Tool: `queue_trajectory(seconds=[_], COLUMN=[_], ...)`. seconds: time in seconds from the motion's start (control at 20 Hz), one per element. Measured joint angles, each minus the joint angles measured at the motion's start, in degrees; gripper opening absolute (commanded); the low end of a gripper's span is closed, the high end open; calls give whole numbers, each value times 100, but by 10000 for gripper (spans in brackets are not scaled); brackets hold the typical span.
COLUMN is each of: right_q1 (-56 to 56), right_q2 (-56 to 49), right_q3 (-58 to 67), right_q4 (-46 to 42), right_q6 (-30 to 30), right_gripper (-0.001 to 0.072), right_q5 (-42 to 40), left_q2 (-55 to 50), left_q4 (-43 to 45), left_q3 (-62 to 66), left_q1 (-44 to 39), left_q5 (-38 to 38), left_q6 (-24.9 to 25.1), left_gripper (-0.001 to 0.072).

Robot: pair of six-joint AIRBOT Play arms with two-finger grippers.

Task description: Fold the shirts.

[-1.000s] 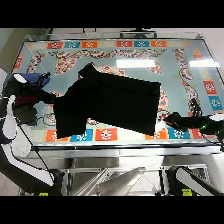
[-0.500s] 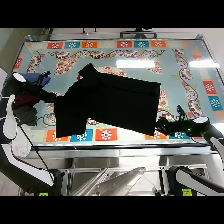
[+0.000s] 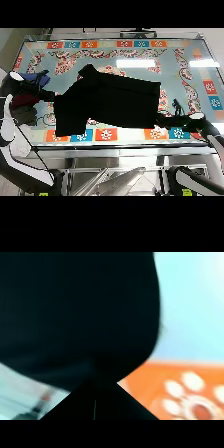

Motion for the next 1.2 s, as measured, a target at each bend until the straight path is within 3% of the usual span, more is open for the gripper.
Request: queue_trajectory(seconds=[0.2, 0.45, 0.55, 0.7, 0.85, 0.95, 1.05, 1.2], right_q1=[-859, -2498, -2874, -3128, -3217, -3228, -3091, -2457], right_q2=[1266, 2767, 3067, 3276, 3351, 3333, 3237, 2964], right_q3=[1021, 2798, 3501, 4424, 4929, 5012, 4784, 3847], right_q4=[289, 1255, 1711, 2299, 2457, 2334, 2212, 2031], right_q6=[-44, -157, -225, -306, -326, -323, -326, -507], right_gripper=[18, 17, 18, 18, 18, 18, 18, 18], right_q5=[828, 1427, 1408, 1318, 1314, 1357, 1416, 1322], left_q2=[890, 2688, 3458, 4459, 5047, 5130, 5012, 4529], left_q4=[-1810, -5619, -7016, -8244, -8778, -8734, -8017, -6260], left_q3=[0, 2, 2, 4, 7, 9, 7, -140], left_q1=[313, 1016, 1469, 2577, 3692, 3895, 3536, 2260], left_q5=[-702, -1421, -1462, -1327, -1180, -1119, -1005, -614], left_q6=[-15, 208, 365, 461, 389, 352, 304, 199], left_gripper=[20, 20, 20, 21, 21, 21, 21, 21])
